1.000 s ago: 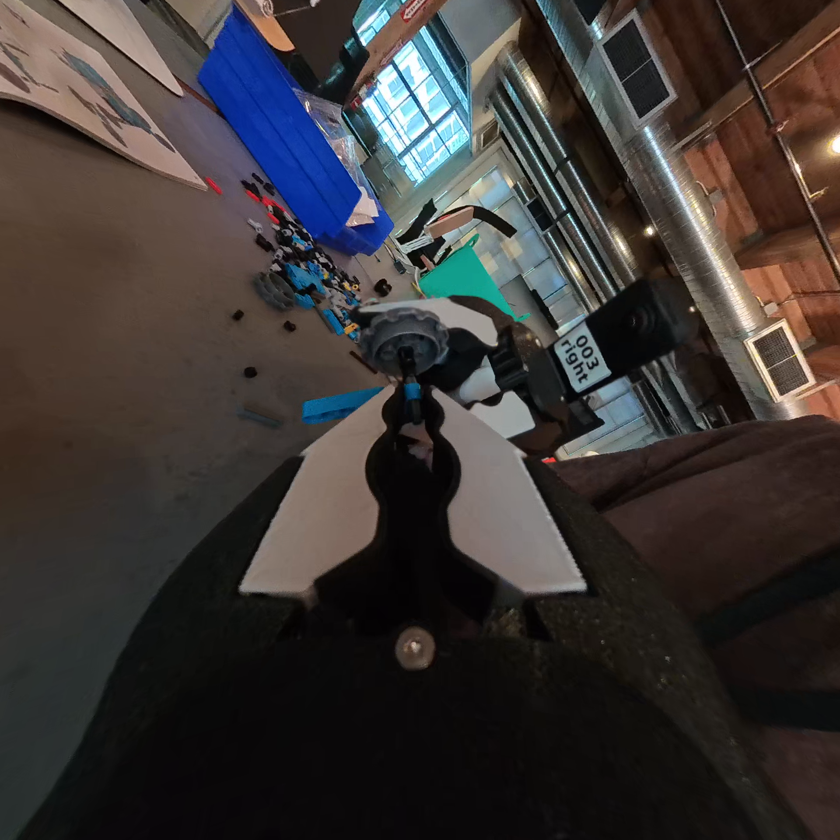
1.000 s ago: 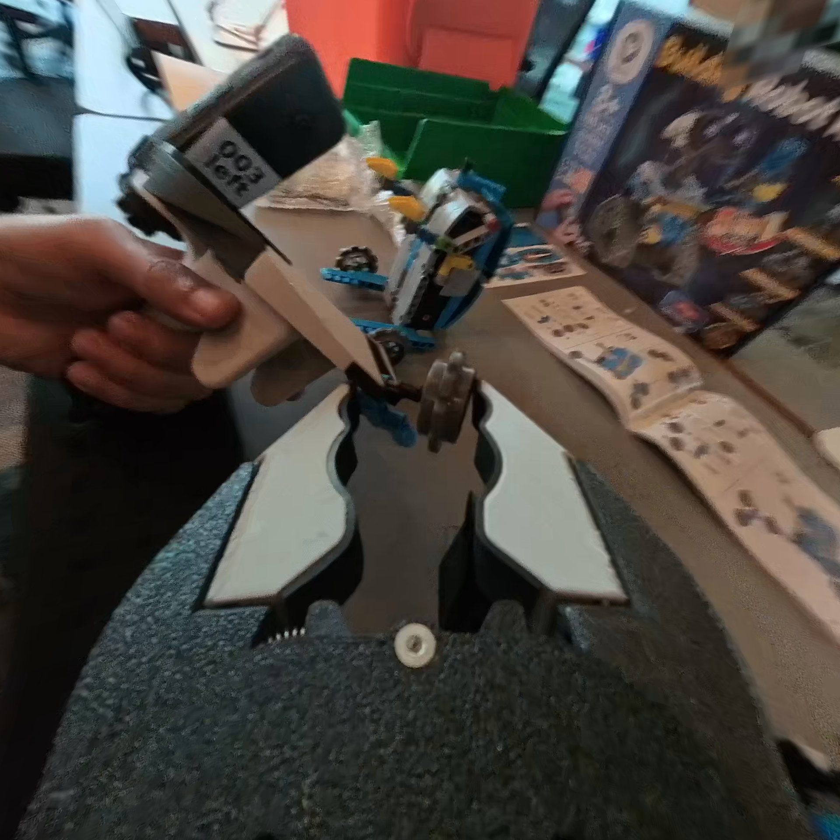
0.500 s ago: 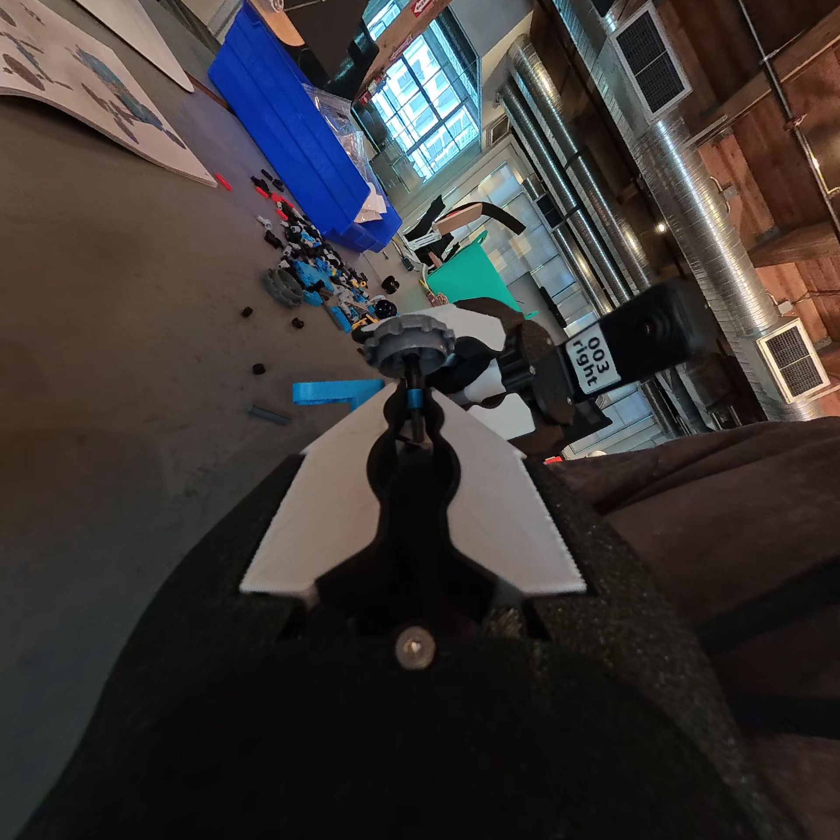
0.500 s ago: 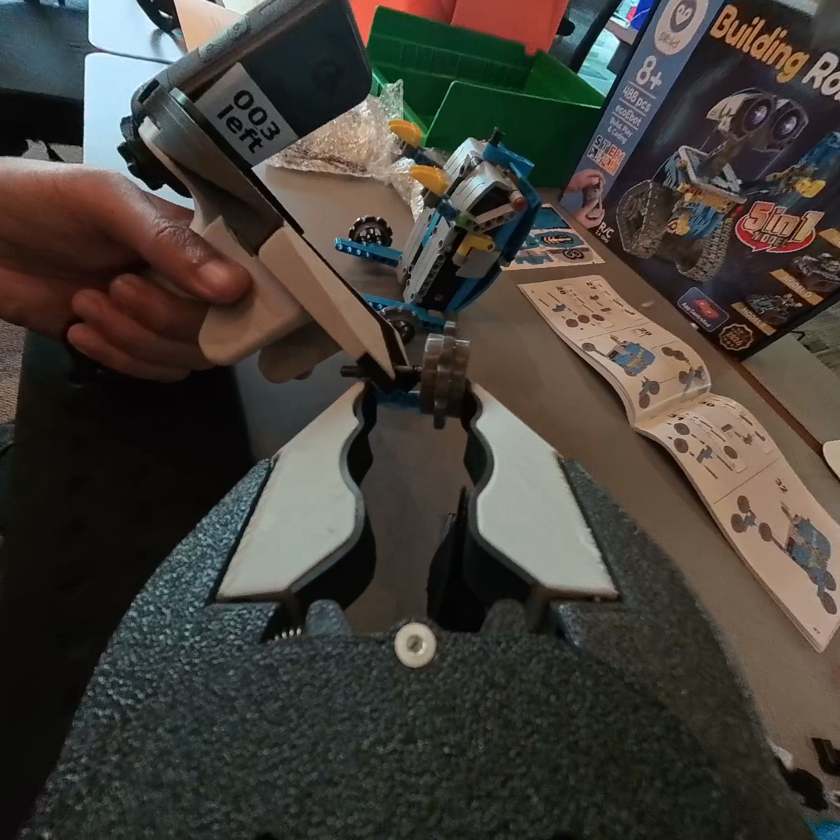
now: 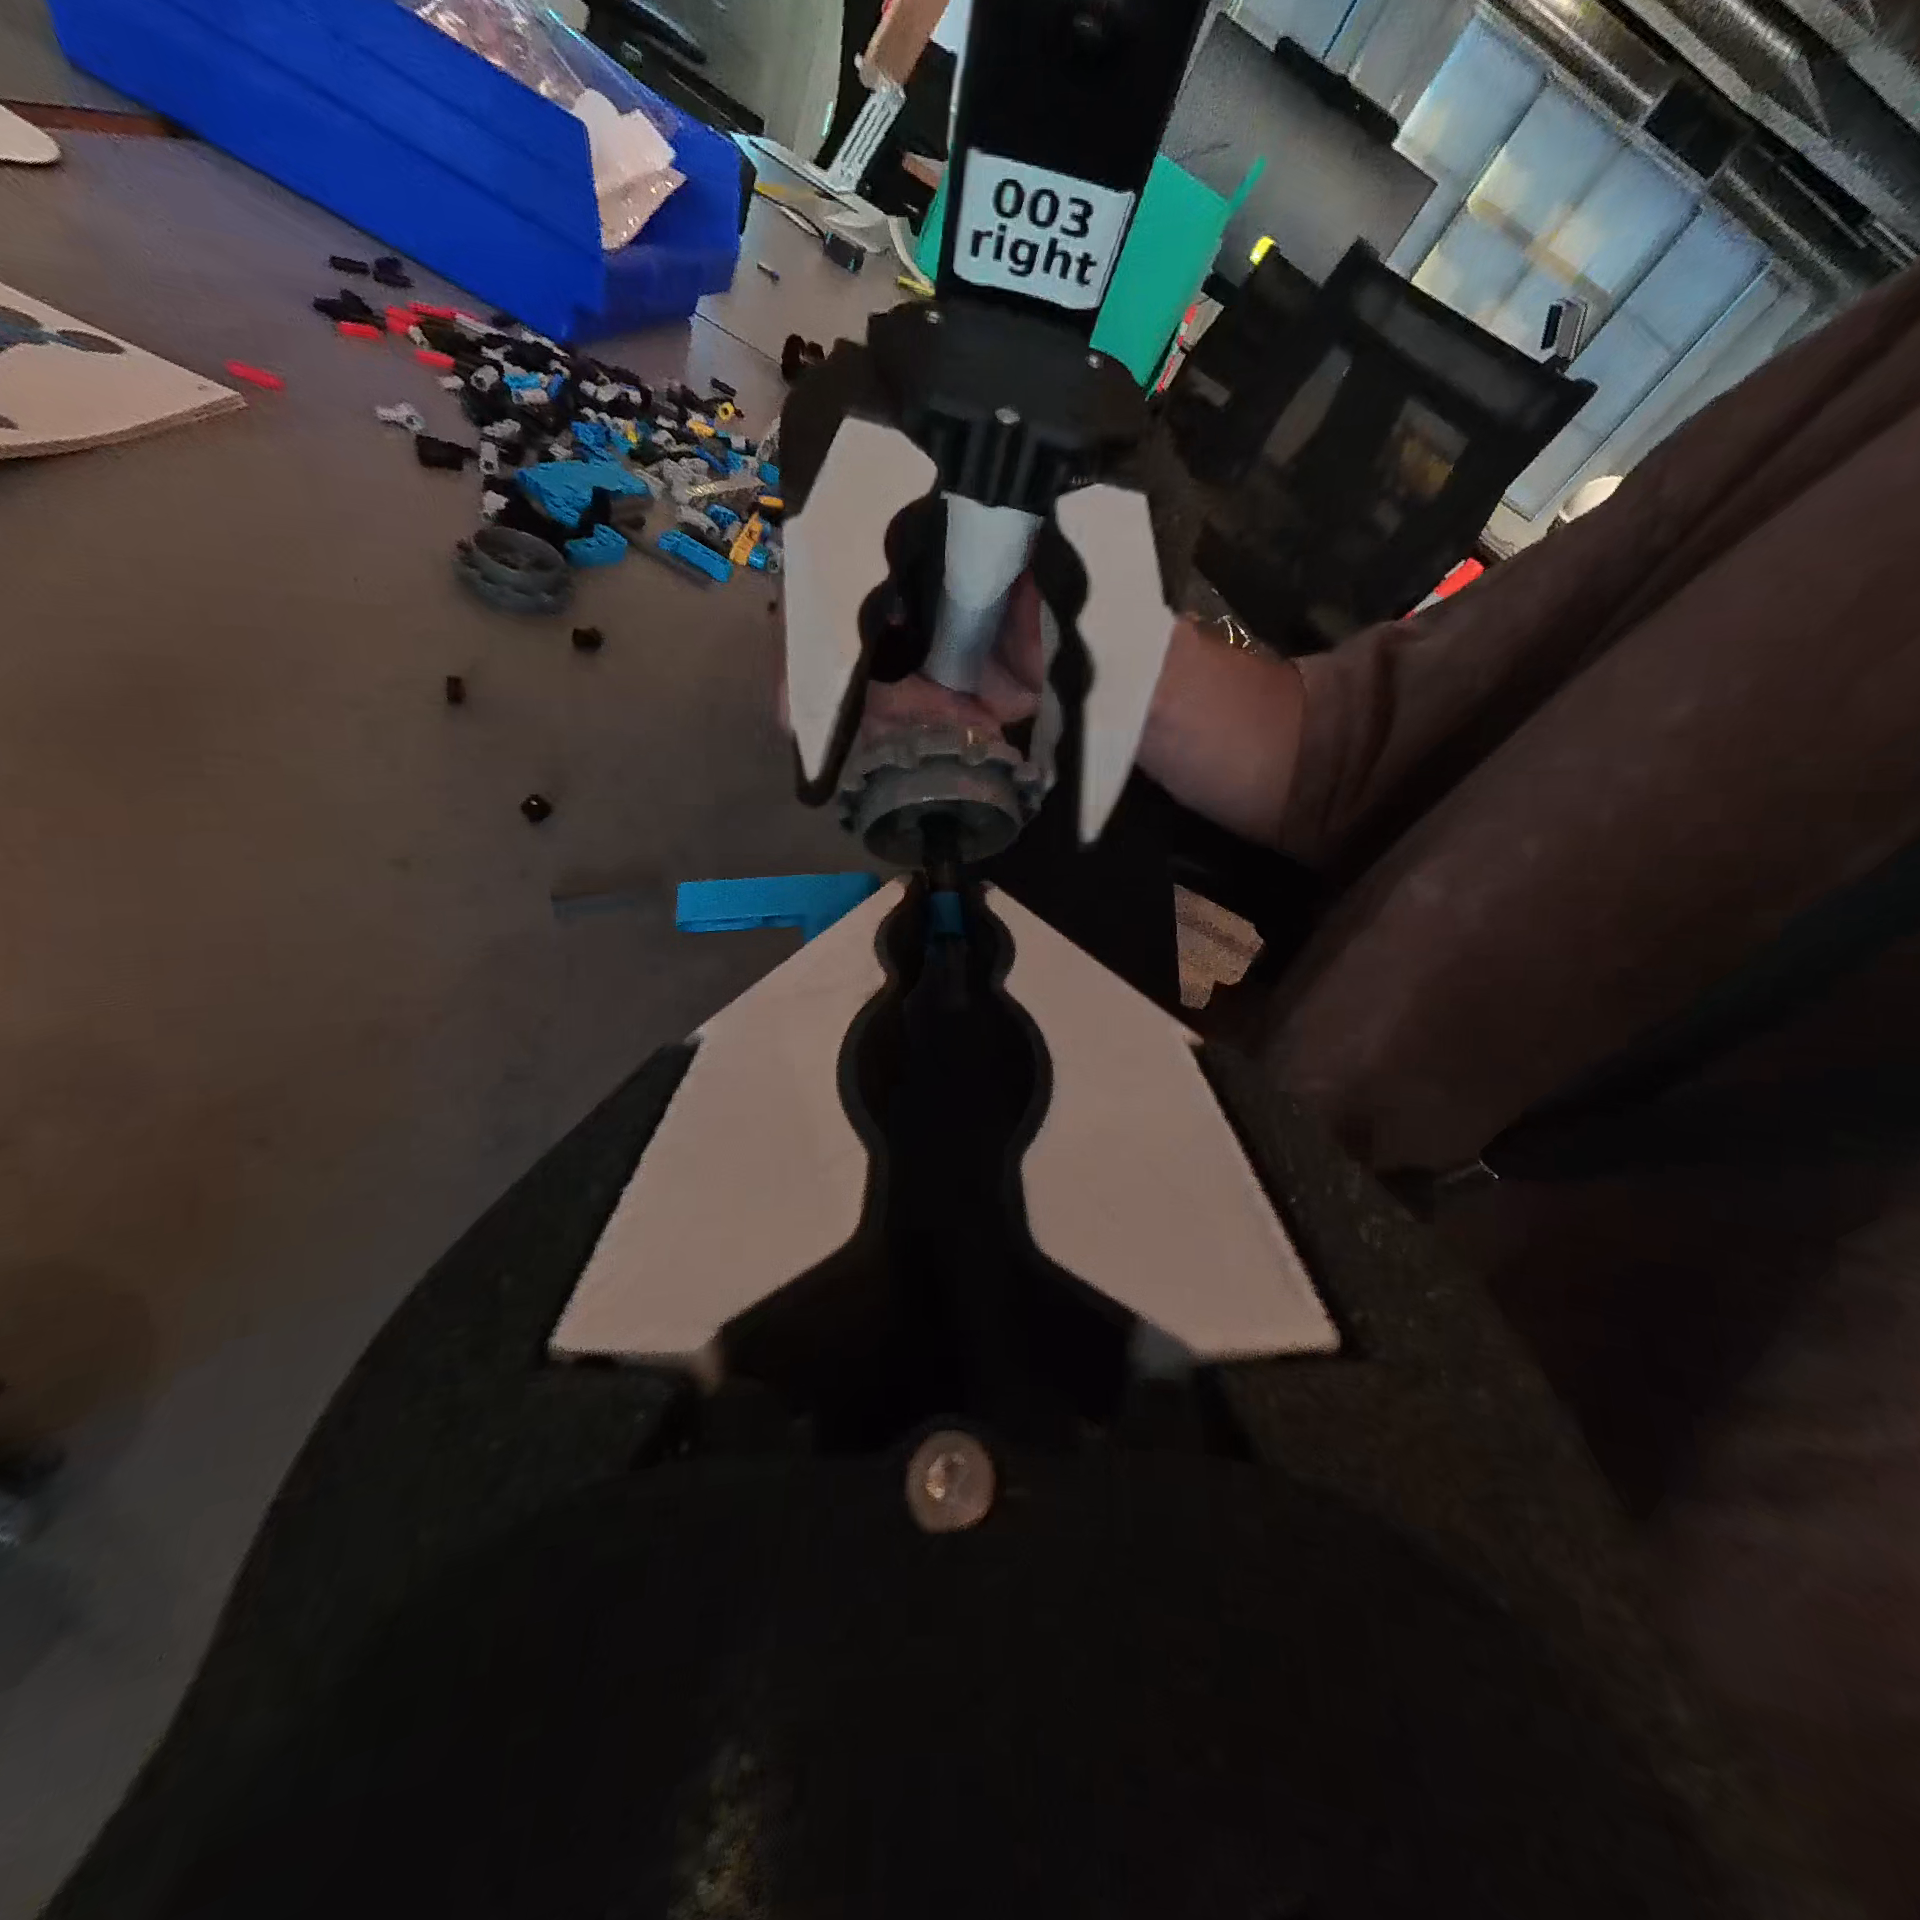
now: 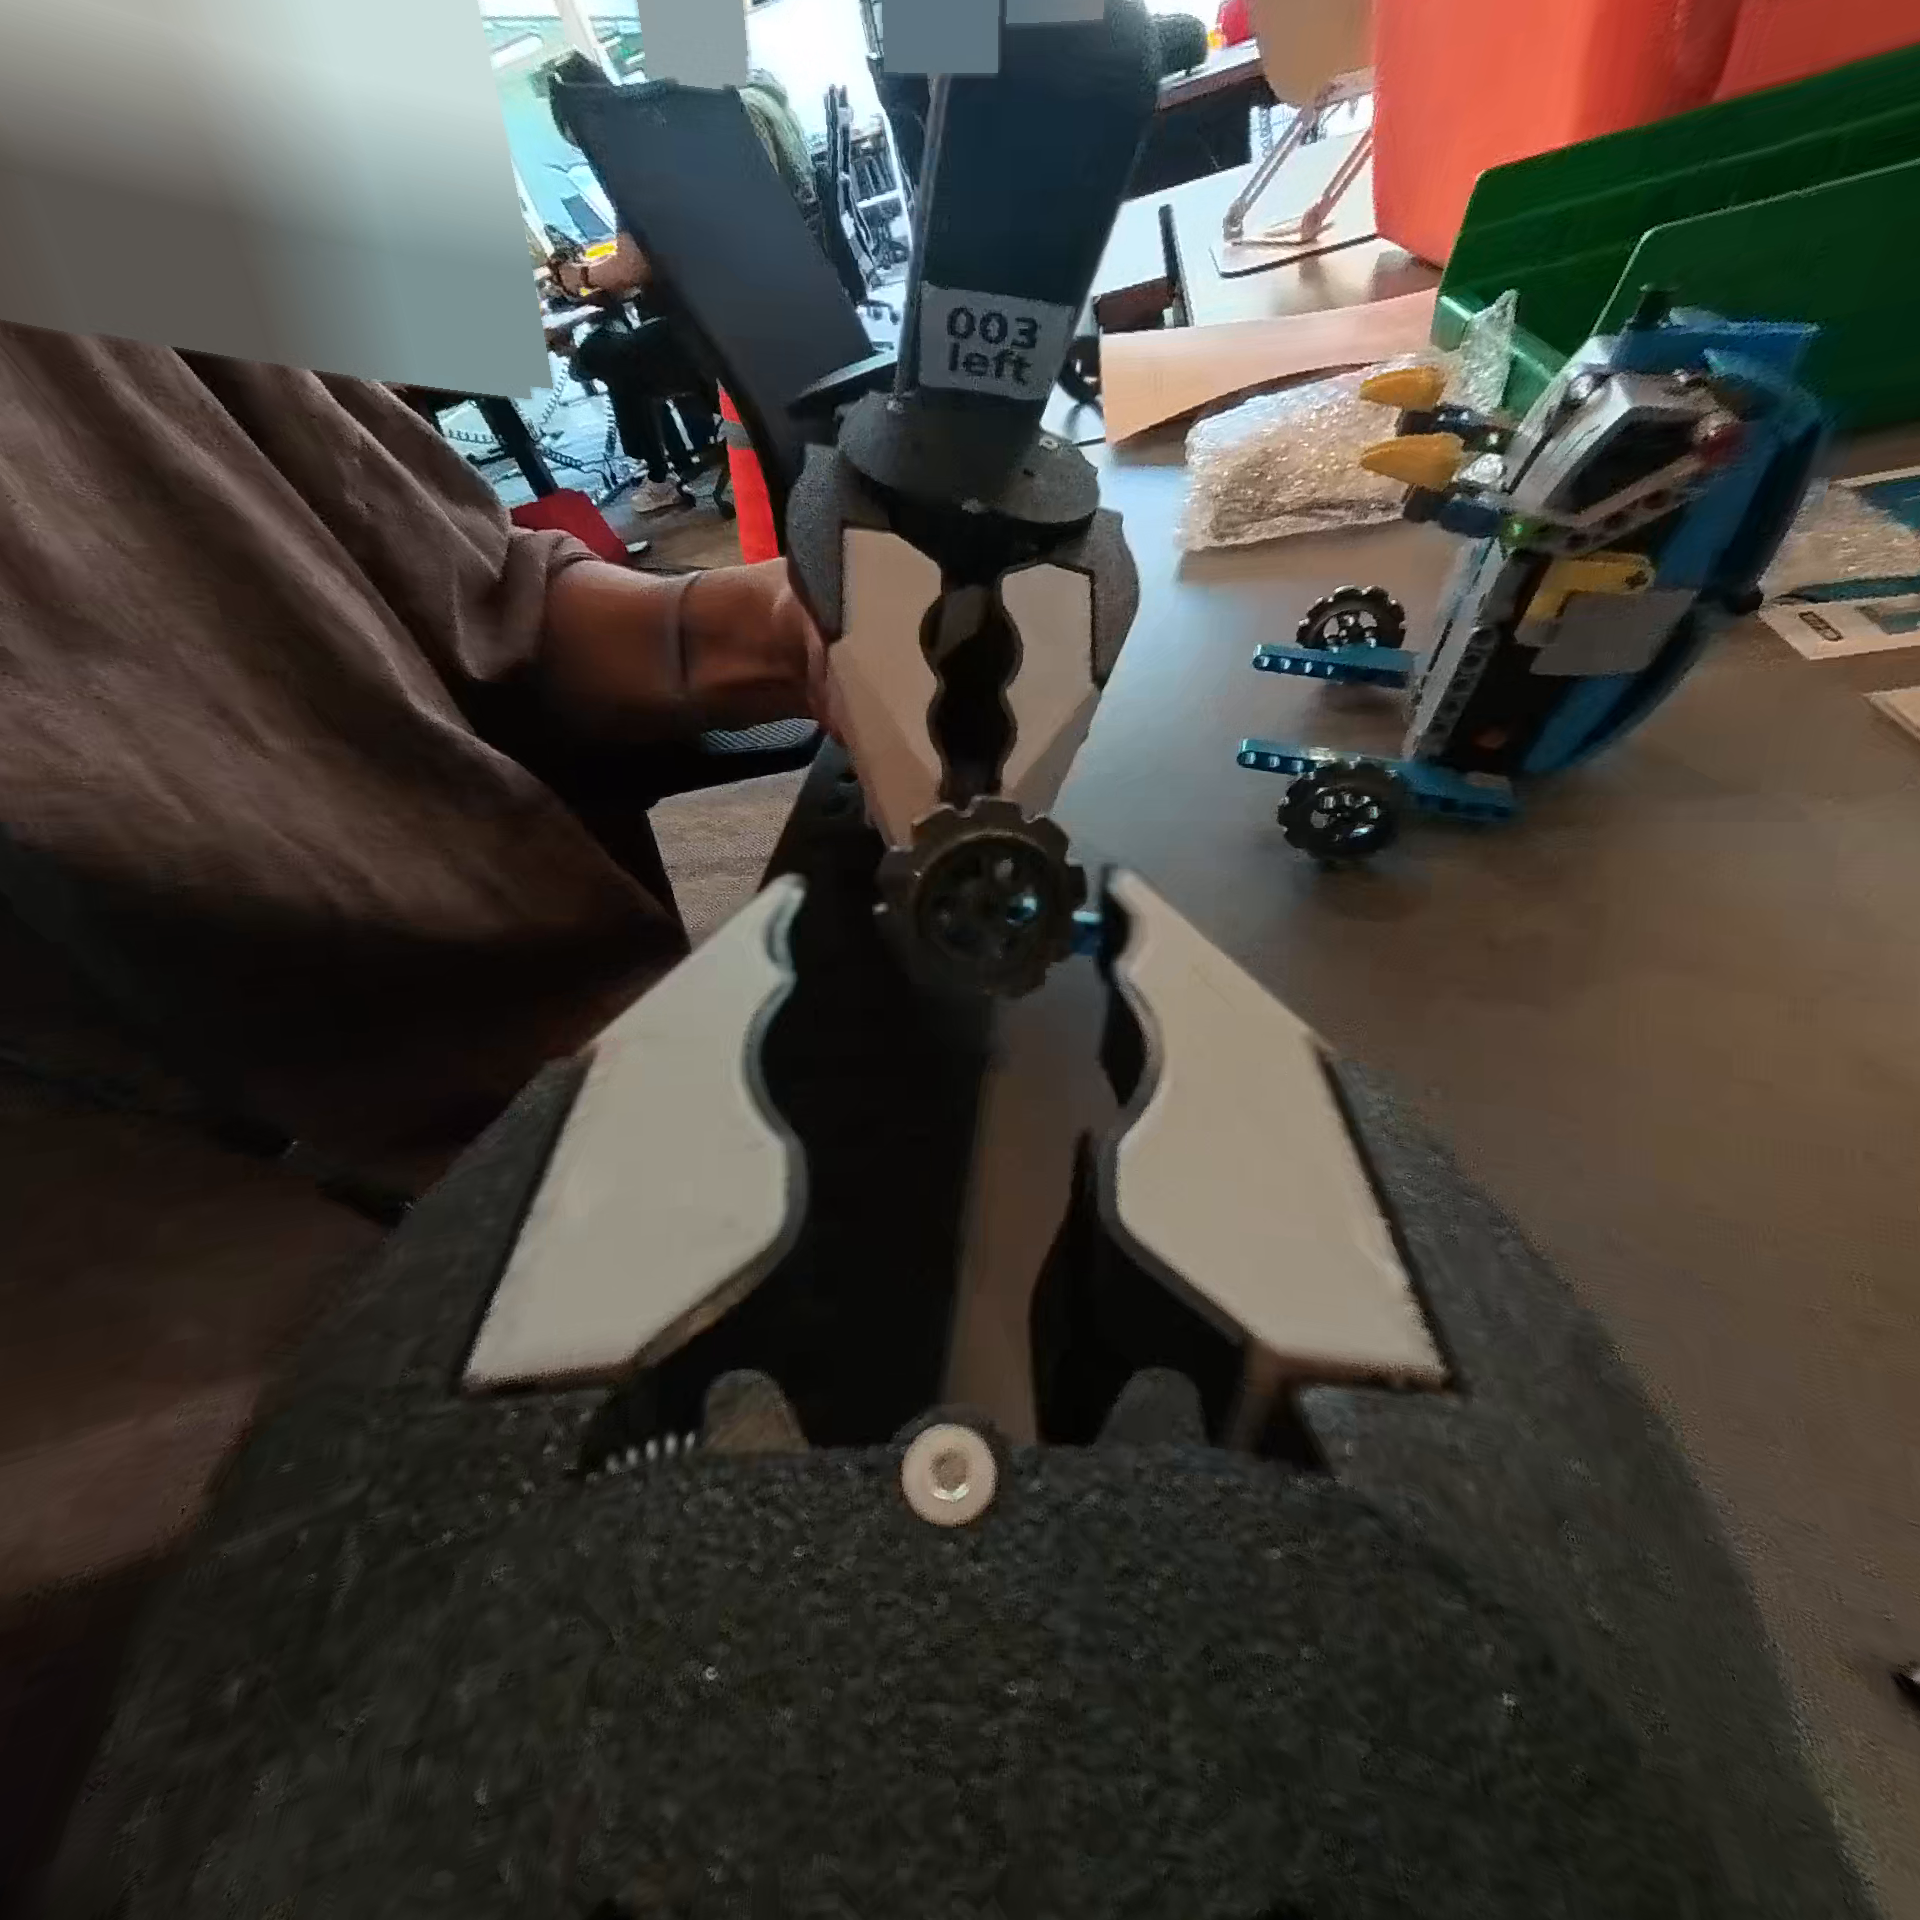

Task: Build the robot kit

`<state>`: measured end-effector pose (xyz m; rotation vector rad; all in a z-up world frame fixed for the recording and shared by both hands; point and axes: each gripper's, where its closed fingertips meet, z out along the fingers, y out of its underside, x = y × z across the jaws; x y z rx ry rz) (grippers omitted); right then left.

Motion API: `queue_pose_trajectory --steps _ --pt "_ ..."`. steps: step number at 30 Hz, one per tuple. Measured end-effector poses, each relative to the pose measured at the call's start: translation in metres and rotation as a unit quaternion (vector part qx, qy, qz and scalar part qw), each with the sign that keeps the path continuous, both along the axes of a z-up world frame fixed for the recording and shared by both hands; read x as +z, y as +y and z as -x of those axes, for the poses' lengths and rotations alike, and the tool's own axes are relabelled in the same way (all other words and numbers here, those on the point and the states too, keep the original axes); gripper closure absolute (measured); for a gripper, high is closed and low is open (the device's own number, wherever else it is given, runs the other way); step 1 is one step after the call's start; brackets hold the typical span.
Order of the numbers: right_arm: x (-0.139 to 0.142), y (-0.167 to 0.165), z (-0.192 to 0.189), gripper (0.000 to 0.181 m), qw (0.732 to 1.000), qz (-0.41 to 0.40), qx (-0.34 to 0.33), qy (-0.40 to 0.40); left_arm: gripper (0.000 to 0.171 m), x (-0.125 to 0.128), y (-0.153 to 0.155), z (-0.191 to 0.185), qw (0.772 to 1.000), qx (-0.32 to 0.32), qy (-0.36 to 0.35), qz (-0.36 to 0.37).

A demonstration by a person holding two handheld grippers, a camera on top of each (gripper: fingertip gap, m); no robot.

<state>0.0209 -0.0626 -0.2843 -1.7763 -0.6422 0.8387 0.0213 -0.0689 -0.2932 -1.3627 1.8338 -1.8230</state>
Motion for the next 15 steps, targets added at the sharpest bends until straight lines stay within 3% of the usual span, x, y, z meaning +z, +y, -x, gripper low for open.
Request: queue_pose_trajectory --steps 2,10,15 --pt "-0.006 0.001 -0.002 0.14 1.0 0.007 -0.007 -0.013 0.166 -0.002 -0.002 0.0 1.0 -0.001 0.0 -0.008" --pt "-0.011 0.002 -0.002 0.141 0.999 0.033 -0.003 0.009 0.168 -0.009 -0.002 -0.003 0.999 0.018 -0.002 -0.042" --pt "-0.015 0.008 0.0 0.14 1.0 0.018 -0.018 -0.016 0.169 -0.016 -0.001 -0.008 0.996 0.038 0.002 -0.075"
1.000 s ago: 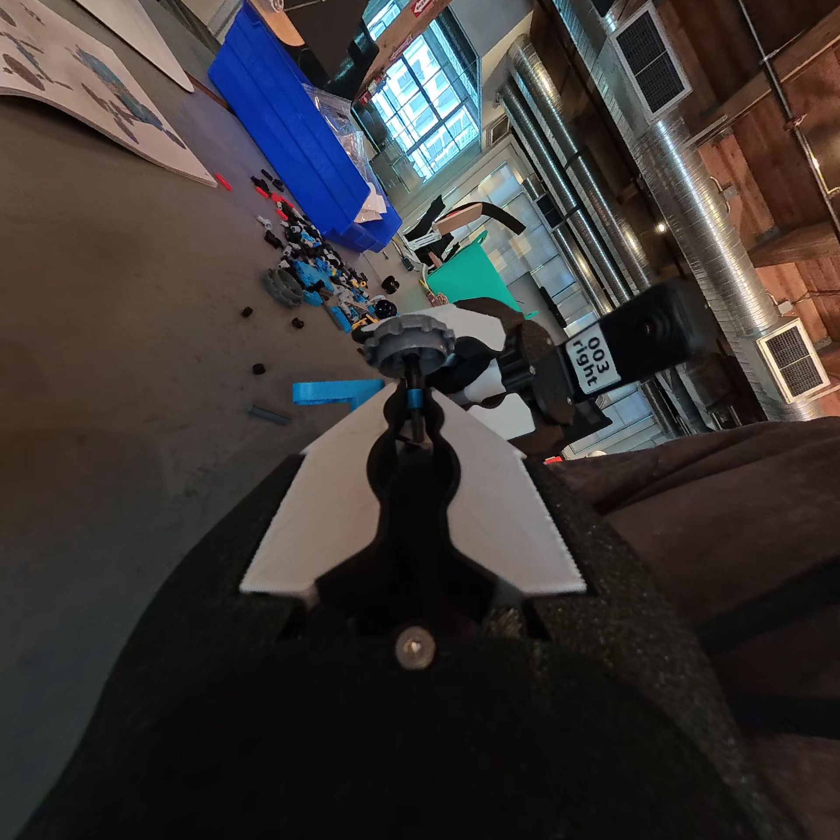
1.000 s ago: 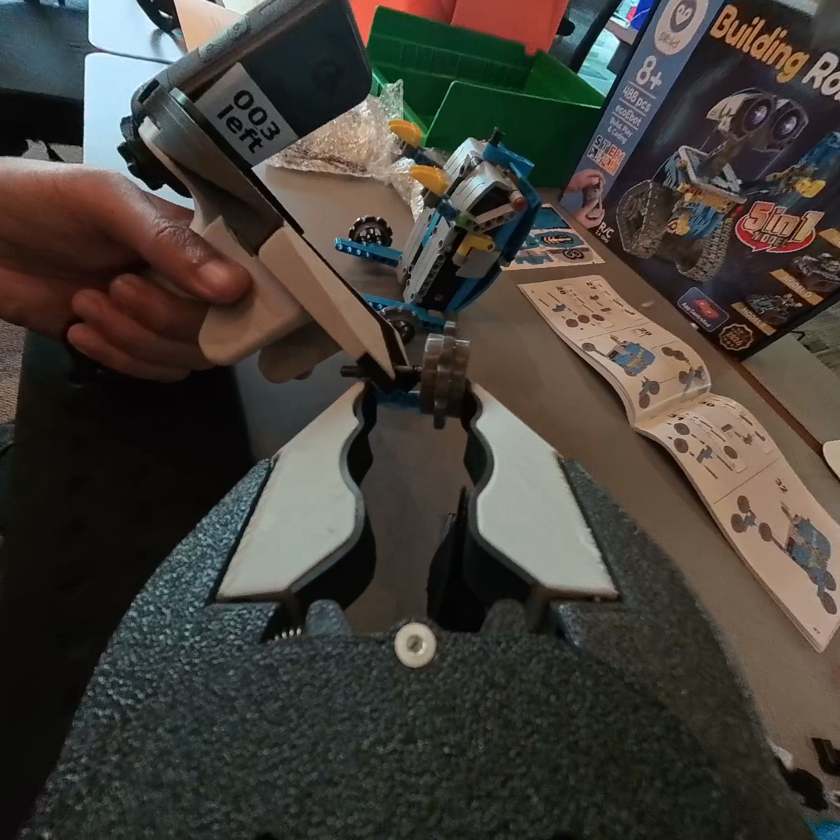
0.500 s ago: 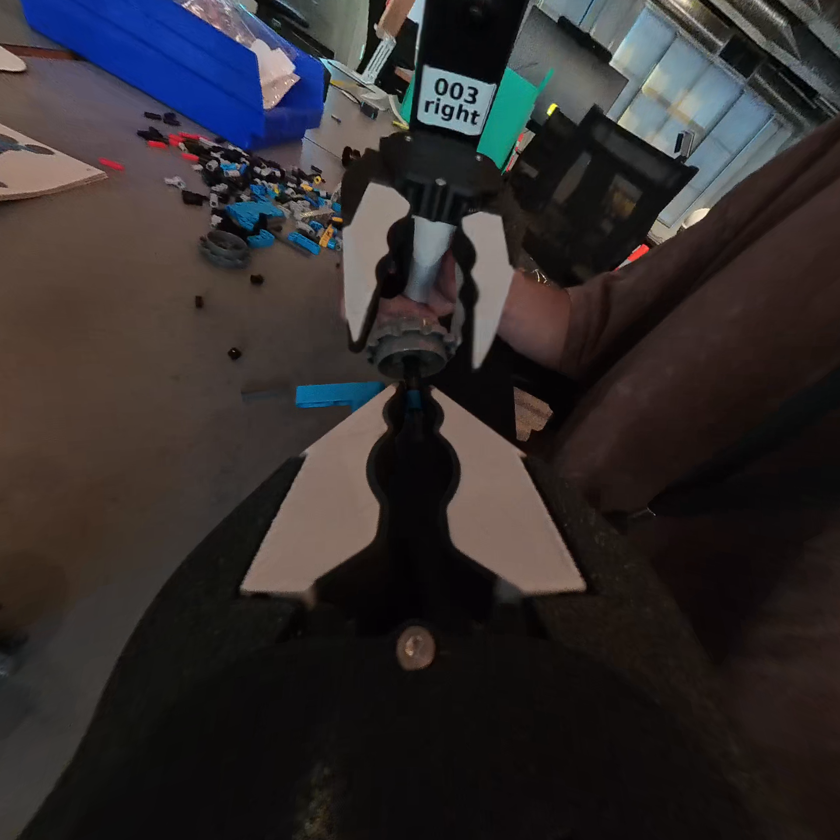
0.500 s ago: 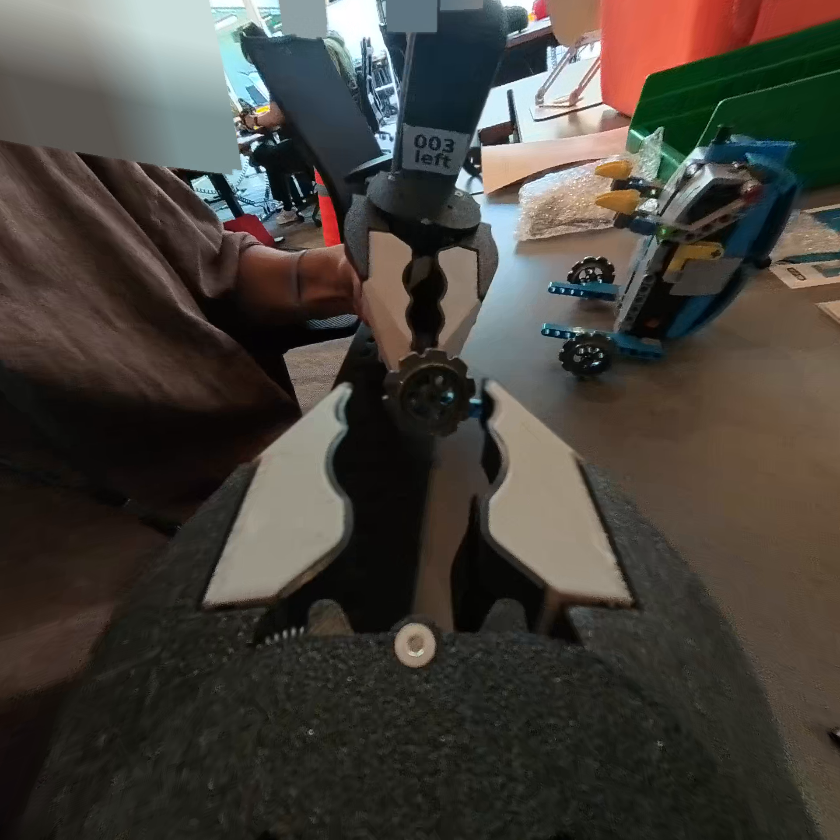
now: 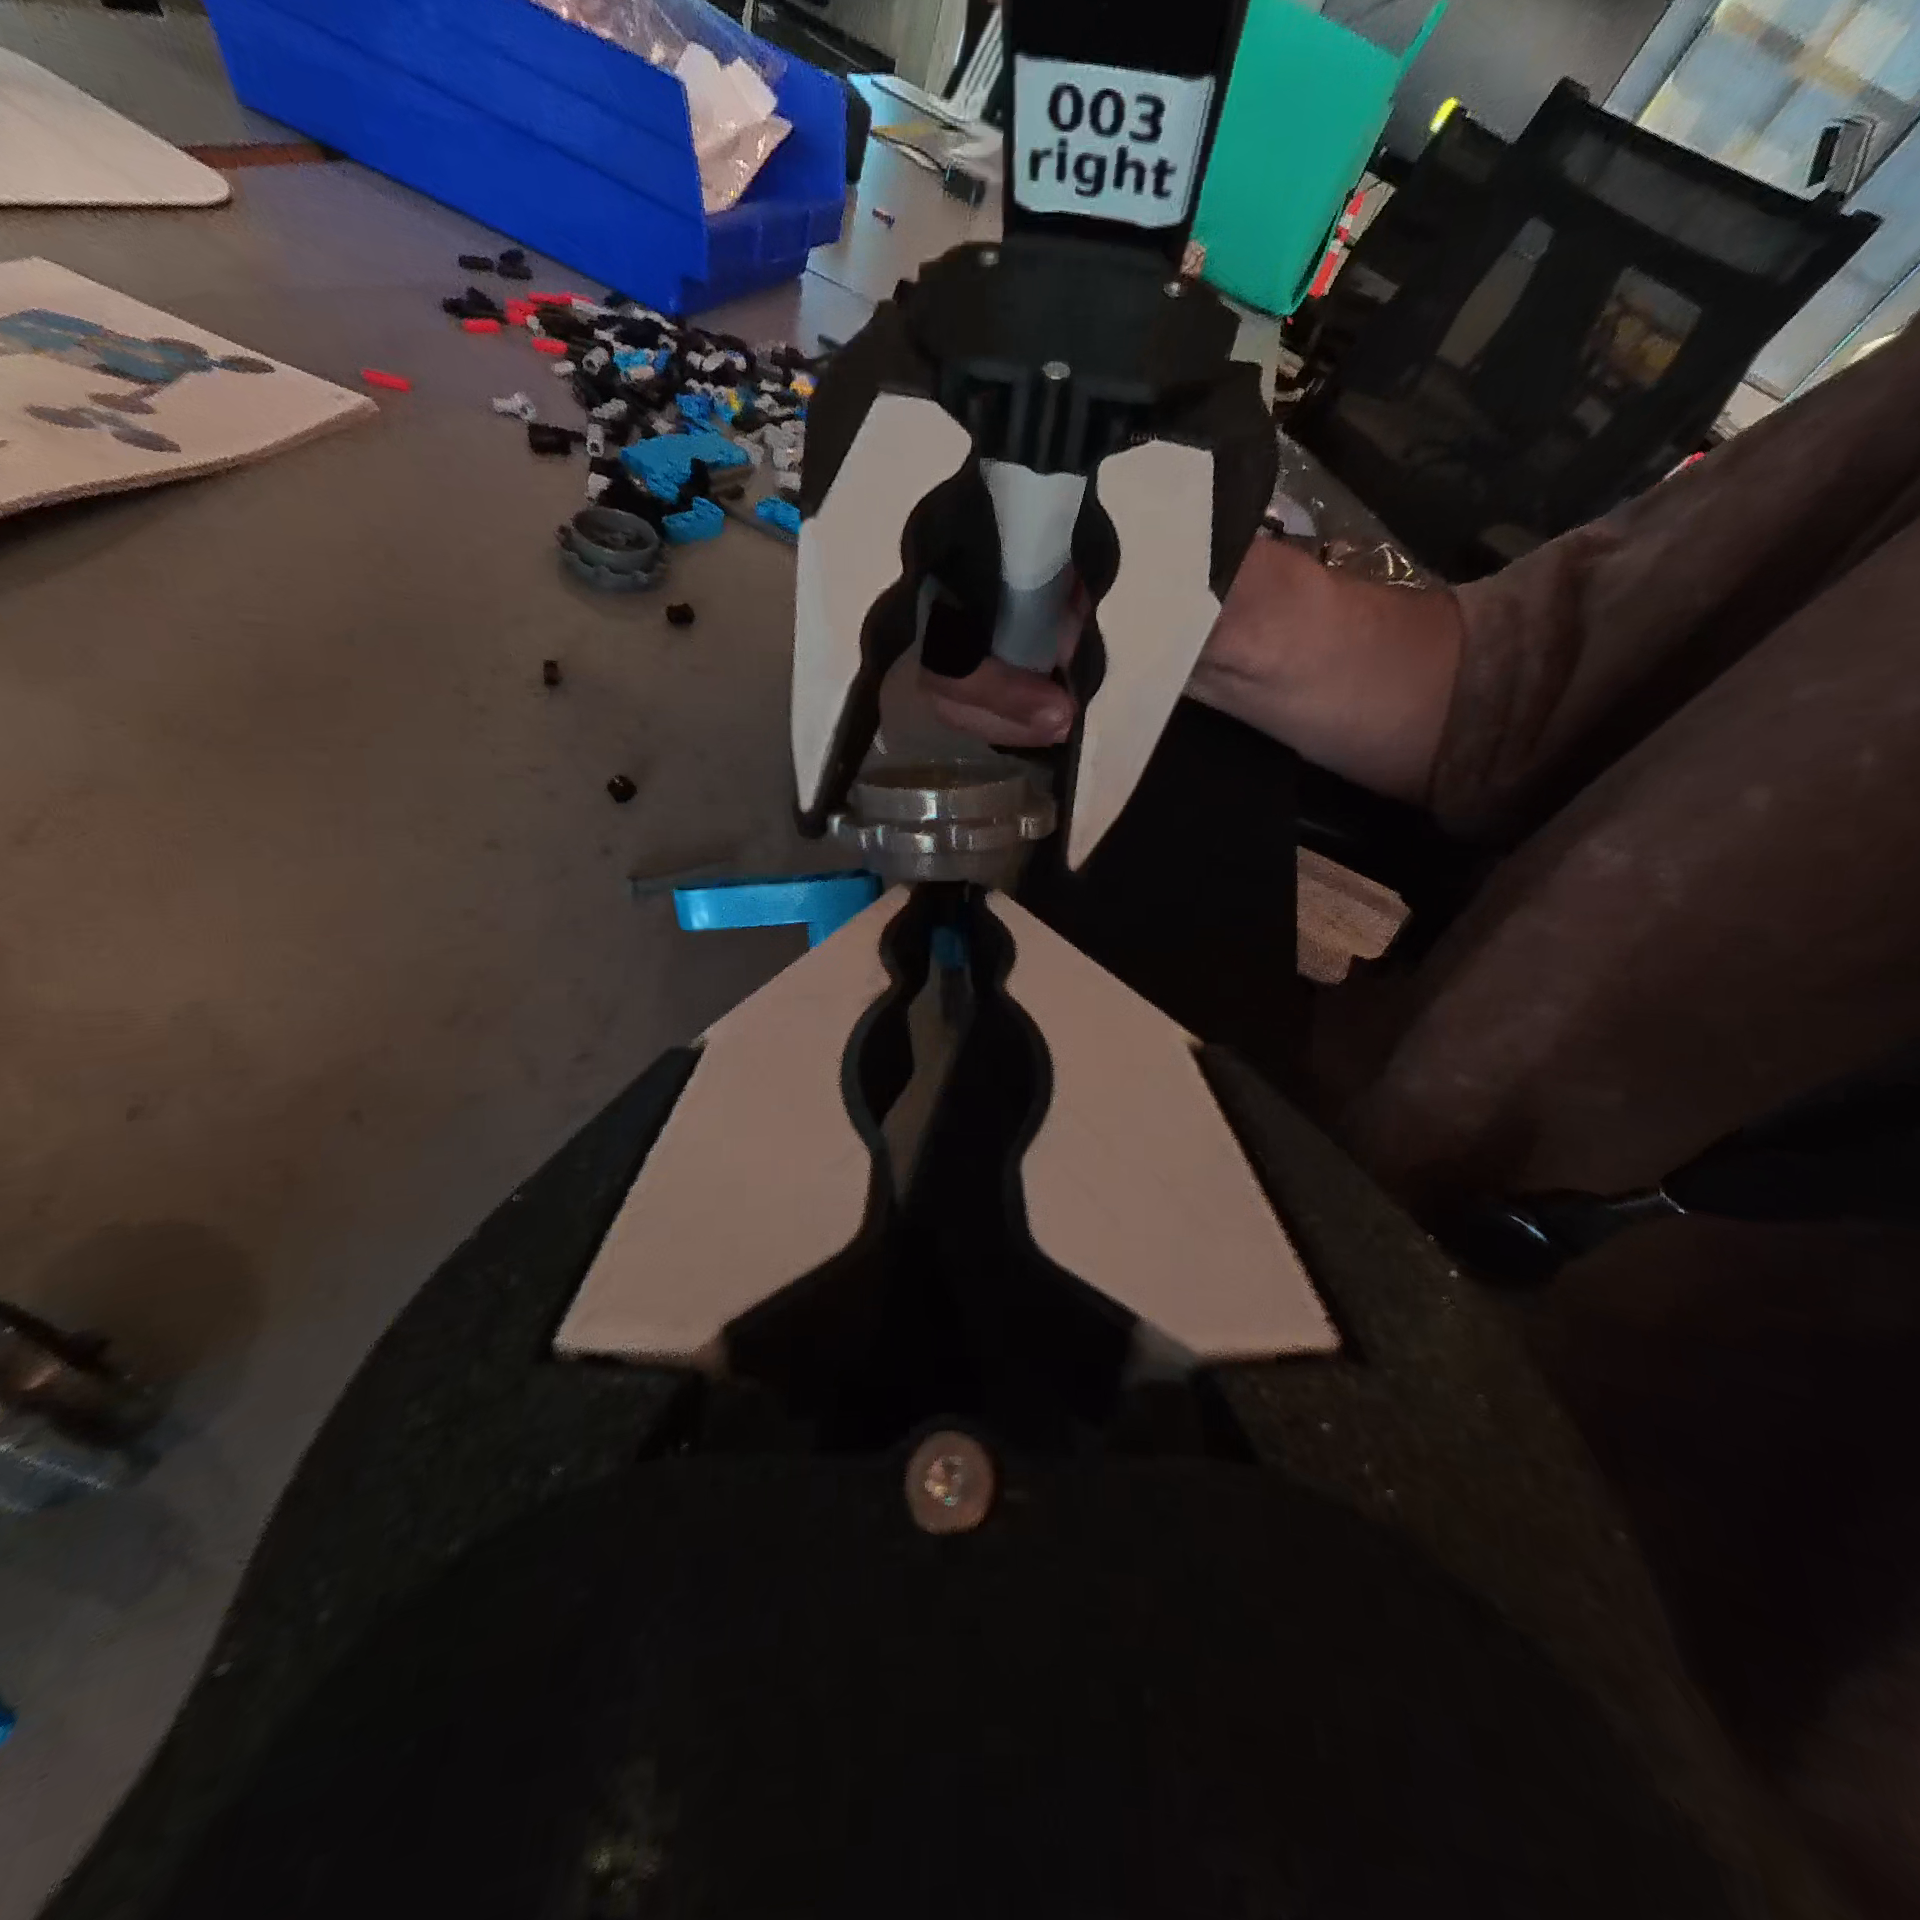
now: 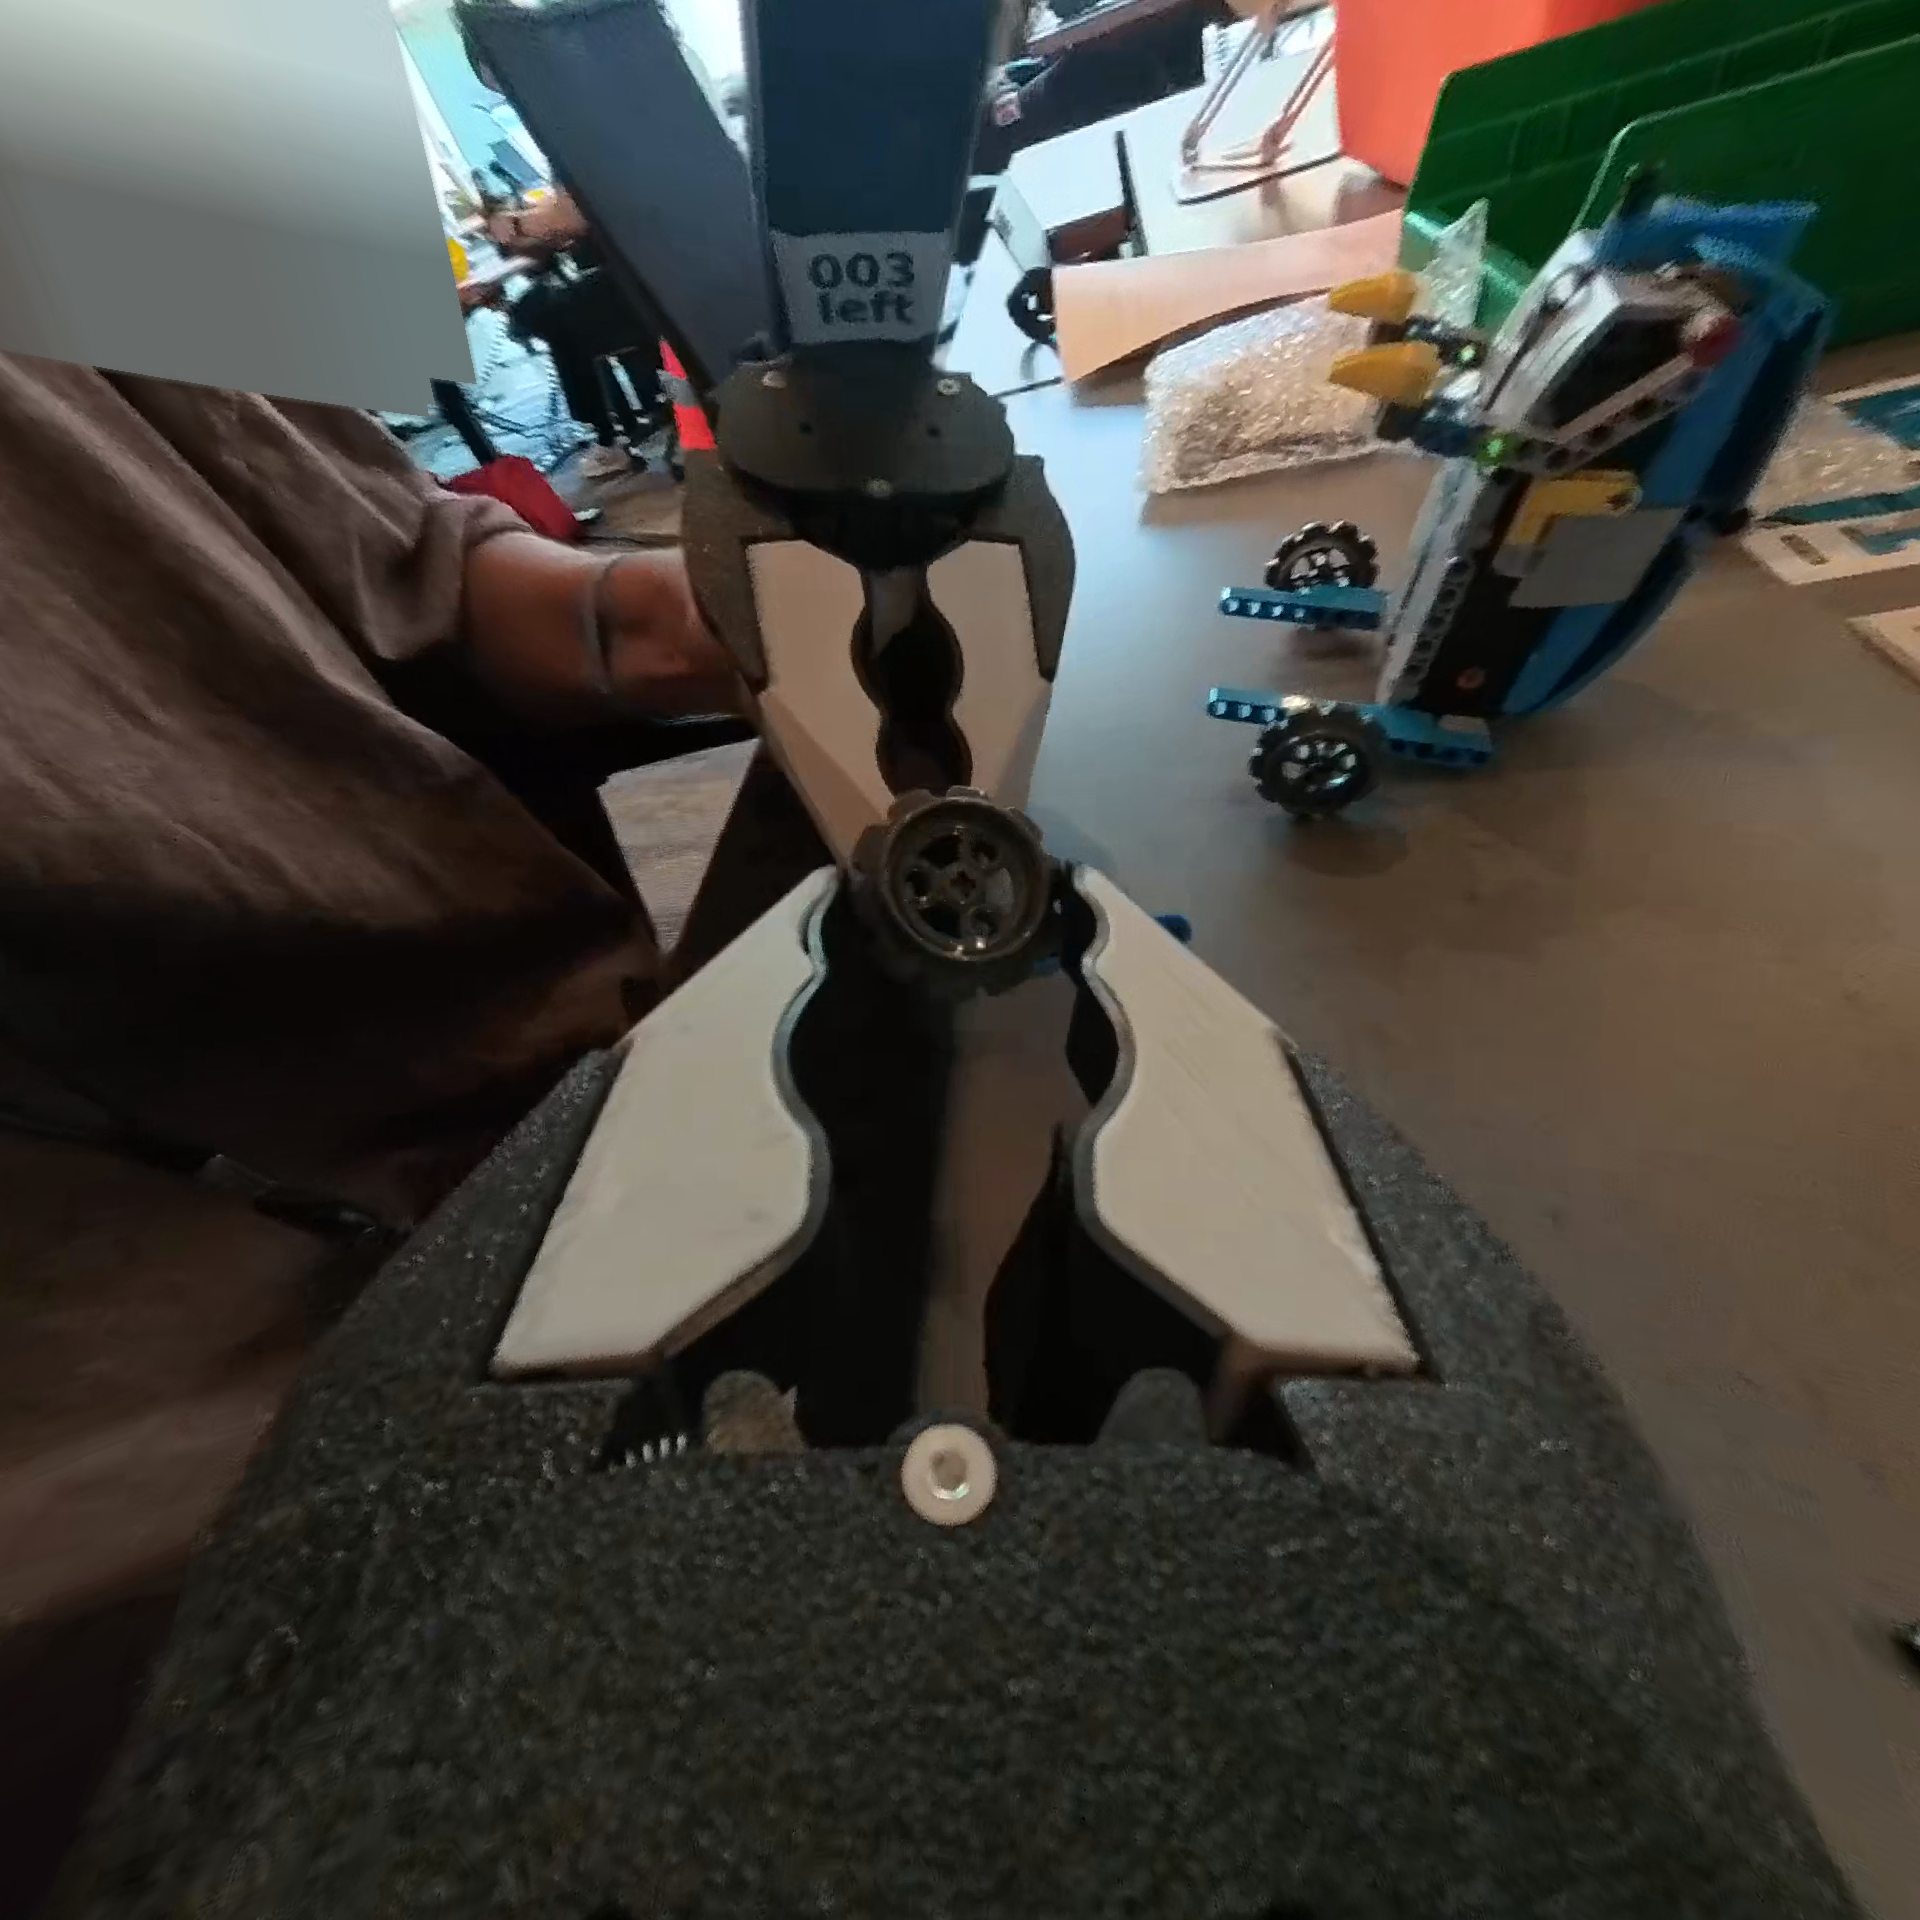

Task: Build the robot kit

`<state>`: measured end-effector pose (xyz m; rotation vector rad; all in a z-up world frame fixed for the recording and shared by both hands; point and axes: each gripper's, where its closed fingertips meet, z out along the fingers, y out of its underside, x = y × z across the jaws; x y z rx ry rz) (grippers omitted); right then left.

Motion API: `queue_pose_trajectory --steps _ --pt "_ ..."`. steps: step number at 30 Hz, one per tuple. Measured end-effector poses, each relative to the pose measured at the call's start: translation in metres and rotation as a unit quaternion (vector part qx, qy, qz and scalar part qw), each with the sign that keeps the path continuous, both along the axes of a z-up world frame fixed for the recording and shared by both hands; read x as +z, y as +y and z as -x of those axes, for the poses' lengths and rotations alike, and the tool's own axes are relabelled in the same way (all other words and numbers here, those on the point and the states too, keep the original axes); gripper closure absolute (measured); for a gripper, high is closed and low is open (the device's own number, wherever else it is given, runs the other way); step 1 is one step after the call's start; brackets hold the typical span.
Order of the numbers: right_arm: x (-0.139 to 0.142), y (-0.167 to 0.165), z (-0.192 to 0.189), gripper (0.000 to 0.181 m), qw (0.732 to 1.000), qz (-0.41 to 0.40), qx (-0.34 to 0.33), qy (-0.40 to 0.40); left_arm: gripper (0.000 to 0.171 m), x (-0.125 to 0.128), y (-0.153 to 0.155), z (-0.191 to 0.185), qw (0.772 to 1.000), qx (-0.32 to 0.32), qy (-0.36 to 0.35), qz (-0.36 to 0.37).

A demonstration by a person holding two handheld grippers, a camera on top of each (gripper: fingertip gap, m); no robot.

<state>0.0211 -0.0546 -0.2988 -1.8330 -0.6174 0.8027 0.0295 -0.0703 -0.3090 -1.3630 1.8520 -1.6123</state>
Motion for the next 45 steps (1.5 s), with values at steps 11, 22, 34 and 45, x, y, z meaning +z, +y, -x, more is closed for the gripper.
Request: queue_pose_trajectory --steps 11,22,34,45 --pt "0.013 0.004 -0.025 0.141 0.992 0.037 -0.029 0.114 0.155 0.032 0.022 -0.002 0.991 0.037 -0.069 0.106" --pt "0.019 0.005 -0.032 0.14 0.989 0.035 -0.04 0.137 0.161 0.028 0.022 -0.002 0.993 0.035 -0.054 0.104" --pt "0.007 0.001 -0.022 0.142 0.994 0.044 -0.023 0.097 0.169 0.028 0.021 0.003 0.995 0.028 -0.073 0.055" --pt "0.002 -0.001 -0.023 0.142 0.993 0.055 -0.013 0.108 0.17 -0.002 0.006 0.006 0.999 -0.008 -0.018 -0.05"
